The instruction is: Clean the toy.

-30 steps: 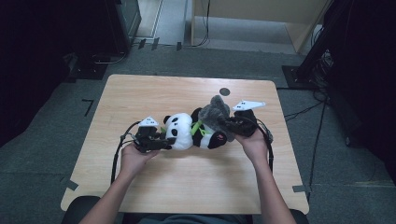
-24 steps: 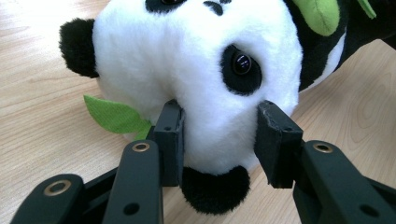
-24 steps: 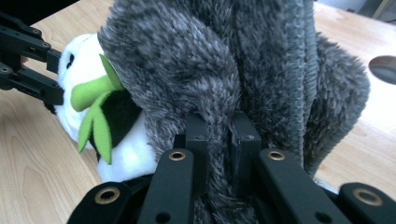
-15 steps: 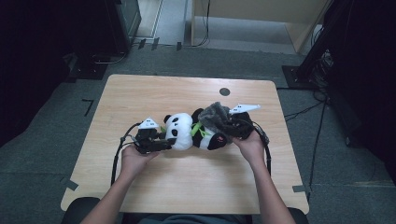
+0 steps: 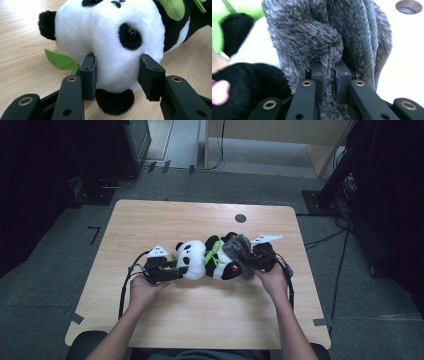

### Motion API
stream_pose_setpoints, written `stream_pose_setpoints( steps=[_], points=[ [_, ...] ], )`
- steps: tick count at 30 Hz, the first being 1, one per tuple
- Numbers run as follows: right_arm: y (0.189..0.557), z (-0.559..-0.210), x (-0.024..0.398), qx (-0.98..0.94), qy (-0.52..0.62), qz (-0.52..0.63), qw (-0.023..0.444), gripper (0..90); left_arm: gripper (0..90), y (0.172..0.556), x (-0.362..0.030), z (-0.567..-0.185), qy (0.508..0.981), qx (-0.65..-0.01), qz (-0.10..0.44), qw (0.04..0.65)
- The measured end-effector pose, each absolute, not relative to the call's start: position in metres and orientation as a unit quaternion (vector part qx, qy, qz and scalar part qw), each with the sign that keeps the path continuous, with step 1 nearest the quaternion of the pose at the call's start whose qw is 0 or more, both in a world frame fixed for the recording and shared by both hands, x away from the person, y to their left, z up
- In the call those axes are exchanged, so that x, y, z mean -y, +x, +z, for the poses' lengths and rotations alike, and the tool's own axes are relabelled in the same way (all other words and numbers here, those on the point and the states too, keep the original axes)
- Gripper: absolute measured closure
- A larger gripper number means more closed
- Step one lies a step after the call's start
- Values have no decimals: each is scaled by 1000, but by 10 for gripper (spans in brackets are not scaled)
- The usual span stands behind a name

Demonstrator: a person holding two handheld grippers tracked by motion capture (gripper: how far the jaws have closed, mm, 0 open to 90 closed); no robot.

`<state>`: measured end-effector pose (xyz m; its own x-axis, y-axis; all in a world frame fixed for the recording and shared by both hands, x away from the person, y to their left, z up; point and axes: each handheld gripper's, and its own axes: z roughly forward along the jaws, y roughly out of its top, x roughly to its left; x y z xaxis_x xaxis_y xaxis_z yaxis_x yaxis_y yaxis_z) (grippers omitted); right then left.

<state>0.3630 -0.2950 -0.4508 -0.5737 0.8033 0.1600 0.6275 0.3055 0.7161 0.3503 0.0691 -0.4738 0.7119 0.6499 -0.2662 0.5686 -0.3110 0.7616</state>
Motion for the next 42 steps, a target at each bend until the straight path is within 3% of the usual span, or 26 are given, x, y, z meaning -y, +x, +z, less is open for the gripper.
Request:
stream_pose_setpoints(
  steps=[26,42],
  points=[
    [361,-444,368,-731,524,409,151,821,547,351,-72,-472,809,-381,60,444],
    [370,-479,388,-723,547,385,172,800,541,354,-76,-472,808,-379,66,446]
  ],
)
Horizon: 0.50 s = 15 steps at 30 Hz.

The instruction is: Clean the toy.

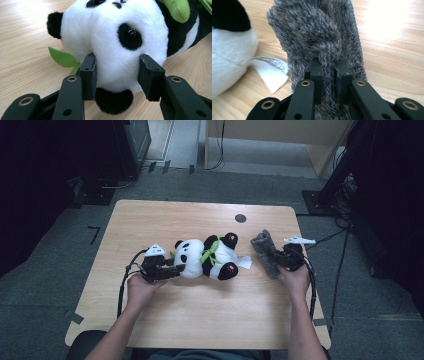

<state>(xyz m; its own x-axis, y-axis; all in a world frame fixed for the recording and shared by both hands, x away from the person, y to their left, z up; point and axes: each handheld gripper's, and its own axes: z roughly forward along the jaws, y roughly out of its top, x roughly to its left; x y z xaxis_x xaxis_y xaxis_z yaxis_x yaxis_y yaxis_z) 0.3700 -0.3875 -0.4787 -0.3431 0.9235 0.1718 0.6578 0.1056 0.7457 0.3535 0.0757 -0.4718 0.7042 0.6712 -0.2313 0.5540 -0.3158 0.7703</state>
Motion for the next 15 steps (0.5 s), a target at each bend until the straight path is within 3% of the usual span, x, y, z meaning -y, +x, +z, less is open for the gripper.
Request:
stream_pose_setpoints(
  steps=[7,15],
  points=[
    [375,-488,389,-724,553,378,165,753,536,354,-76,-472,808,-378,64,447],
    [374,-483,393,-720,552,383,173,600,518,354,-76,-473,806,-381,60,448]
  ],
)
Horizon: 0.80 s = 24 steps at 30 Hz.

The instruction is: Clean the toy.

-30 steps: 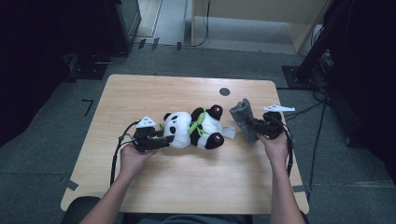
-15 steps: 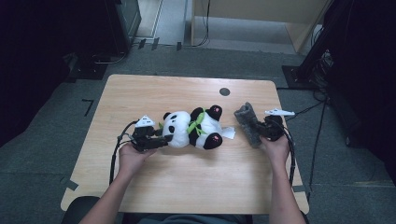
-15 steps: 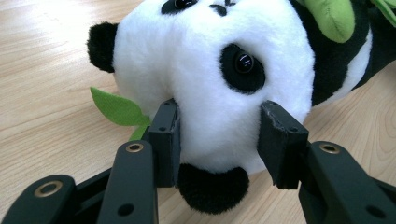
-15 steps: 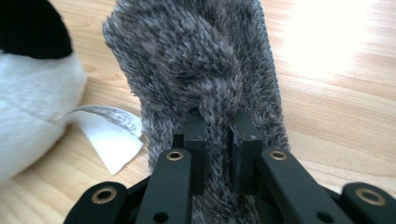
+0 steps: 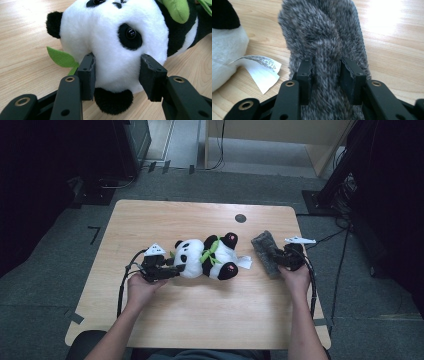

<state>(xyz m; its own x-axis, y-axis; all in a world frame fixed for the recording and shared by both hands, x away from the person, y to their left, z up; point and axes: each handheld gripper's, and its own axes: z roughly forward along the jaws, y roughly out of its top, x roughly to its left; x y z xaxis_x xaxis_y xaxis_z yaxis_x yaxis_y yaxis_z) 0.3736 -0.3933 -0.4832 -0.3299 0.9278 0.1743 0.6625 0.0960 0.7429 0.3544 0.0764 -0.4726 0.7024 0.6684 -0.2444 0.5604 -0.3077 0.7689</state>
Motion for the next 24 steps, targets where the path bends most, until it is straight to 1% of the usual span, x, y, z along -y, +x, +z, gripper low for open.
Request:
stream_pose_setpoints(
  steps=[3,5,11,20,24],
  points=[
    [372,-480,394,-718,549,390,177,520,514,354,-76,-472,808,-379,64,446],
    [371,-476,392,-716,546,395,182,500,512,354,-76,-472,808,-379,64,446],
    [365,-466,386,-715,537,404,192,459,501,354,-76,-472,808,-380,66,446],
    [350,-454,367,-722,519,416,190,421,494,353,-75,-472,809,-379,66,444],
    [342,-451,362,-724,515,422,180,398,494,353,-75,-471,809,-380,66,444]
  ],
)
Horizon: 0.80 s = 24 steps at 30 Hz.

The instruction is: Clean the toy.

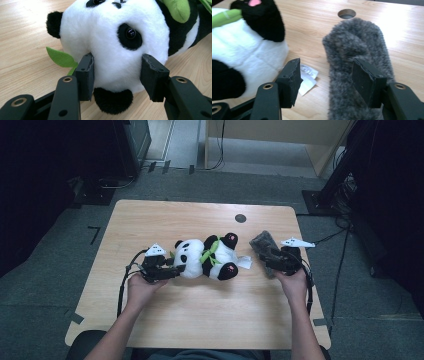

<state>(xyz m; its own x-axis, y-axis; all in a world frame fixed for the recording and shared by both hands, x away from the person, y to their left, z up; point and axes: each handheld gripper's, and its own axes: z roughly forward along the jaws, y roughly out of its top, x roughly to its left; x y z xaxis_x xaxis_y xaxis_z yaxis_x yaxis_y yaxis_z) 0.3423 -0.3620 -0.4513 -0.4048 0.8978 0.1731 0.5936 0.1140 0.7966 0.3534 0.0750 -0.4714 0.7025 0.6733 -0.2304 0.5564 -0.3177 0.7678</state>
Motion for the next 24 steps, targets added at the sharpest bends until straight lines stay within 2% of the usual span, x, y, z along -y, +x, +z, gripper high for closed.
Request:
stream_pose_setpoints(
  steps=[6,12,24],
  points=[
    [337,-453,354,-724,508,441,153,321,481,354,-75,-472,808,-382,61,445],
    [331,-448,340,-726,497,453,144,255,472,354,-76,-472,808,-382,60,445],
    [319,-429,304,-749,441,475,140,238,464,354,-75,-472,808,-382,60,445]
  ],
)
